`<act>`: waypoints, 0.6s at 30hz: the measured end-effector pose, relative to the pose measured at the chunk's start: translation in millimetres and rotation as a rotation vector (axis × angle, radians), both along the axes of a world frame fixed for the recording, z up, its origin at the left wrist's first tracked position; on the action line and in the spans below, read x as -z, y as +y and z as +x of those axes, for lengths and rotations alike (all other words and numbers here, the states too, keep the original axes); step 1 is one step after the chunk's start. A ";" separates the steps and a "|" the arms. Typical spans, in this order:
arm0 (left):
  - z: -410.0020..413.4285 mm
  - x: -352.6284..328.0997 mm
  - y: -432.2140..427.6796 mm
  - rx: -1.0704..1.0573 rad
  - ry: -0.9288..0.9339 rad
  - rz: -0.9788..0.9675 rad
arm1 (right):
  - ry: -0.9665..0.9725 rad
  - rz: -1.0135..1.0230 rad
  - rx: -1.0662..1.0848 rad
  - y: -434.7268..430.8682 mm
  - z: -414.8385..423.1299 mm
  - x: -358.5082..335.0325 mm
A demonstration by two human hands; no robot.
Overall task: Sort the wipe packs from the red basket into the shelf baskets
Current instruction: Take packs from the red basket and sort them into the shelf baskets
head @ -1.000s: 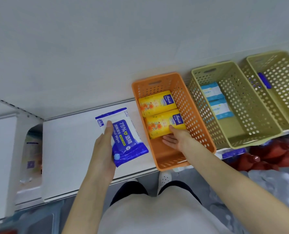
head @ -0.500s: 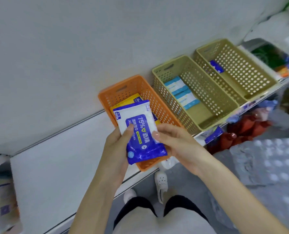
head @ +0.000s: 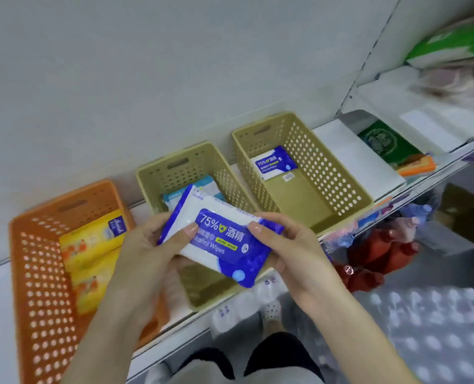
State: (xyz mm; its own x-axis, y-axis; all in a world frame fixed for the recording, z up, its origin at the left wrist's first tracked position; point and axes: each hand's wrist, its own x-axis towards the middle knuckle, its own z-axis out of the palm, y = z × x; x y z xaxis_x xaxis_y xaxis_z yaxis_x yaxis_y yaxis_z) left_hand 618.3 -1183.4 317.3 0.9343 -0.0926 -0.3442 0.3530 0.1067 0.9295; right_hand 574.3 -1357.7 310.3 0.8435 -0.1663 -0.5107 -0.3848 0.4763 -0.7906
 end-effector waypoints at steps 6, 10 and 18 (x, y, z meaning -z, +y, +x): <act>10.8 5.1 -142.9 -0.114 0.165 -0.179 | 0.024 0.173 0.127 -99.8 22.3 -9.2; 24.2 25.8 -168.4 -0.130 -0.002 0.200 | 0.198 0.319 0.100 -124.8 49.2 4.4; 40.6 82.3 -161.6 0.335 -0.299 1.098 | 0.557 0.229 0.077 -162.3 109.6 61.4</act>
